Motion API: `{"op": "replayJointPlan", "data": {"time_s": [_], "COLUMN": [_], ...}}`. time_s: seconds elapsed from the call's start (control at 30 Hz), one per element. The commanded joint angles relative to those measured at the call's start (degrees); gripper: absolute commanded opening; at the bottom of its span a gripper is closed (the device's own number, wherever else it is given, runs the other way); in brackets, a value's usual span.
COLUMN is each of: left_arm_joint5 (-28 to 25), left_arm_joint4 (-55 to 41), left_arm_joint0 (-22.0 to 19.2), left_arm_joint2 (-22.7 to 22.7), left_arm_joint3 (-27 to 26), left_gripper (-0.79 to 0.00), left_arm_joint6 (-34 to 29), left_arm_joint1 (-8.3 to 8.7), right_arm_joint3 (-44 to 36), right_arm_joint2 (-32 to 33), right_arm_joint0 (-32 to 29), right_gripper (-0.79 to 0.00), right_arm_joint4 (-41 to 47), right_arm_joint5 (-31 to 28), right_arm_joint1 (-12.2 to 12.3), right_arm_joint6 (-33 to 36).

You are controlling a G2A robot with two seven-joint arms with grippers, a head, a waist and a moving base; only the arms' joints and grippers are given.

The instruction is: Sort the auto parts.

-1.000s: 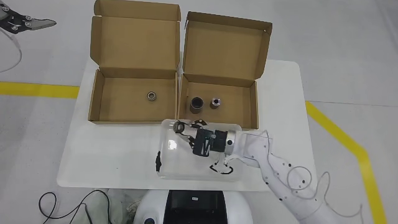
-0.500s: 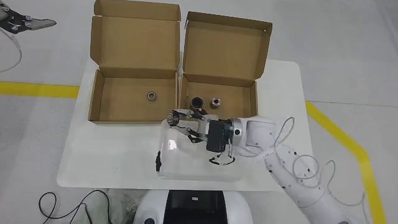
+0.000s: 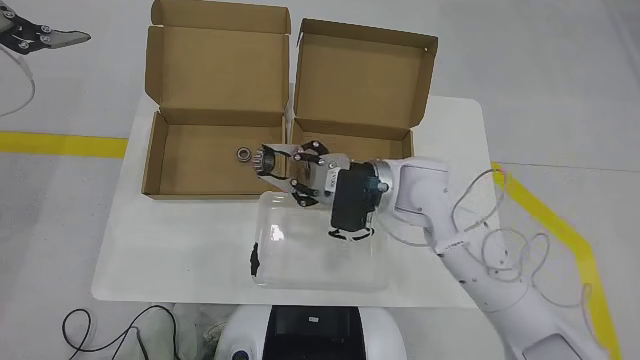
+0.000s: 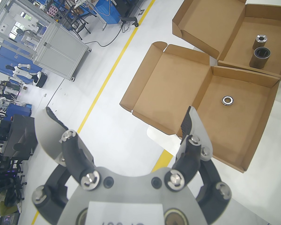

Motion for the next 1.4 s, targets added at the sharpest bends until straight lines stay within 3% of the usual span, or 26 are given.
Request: {"op": "replayJointPlan", "data": {"time_s": [0.0, 0.73, 1.37], "left_arm_joint5": [0.0, 0.0, 0.0], "left_arm_joint4": [0.0, 0.0, 0.0], "left_arm_joint0": [0.0, 0.0, 0.0], "left_arm_joint2": [0.0, 0.0, 0.0], "left_arm_joint3": [0.0, 0.0, 0.0], "left_gripper": [0.000, 0.000, 0.000], "left_arm_joint6": [0.0, 0.0, 0.0], "left_arm_joint1": [0.00, 0.00, 0.00], "right_arm_joint3": [-0.5, -0.2, -0.8], "right_arm_joint2": [0.1, 3.3, 1.2], "right_arm_joint0": [1.0, 8.0, 6.4], "right_gripper": [-0.785, -0.785, -0.785], "right_arm_joint4": [0.8, 8.7, 5.9], "right_arm_joint5": [0.0, -2.1, 0.0], "right_arm_joint1": [-0.2, -1.1, -1.6], "right_arm_joint6": [0.7, 4.4, 7.4]}}
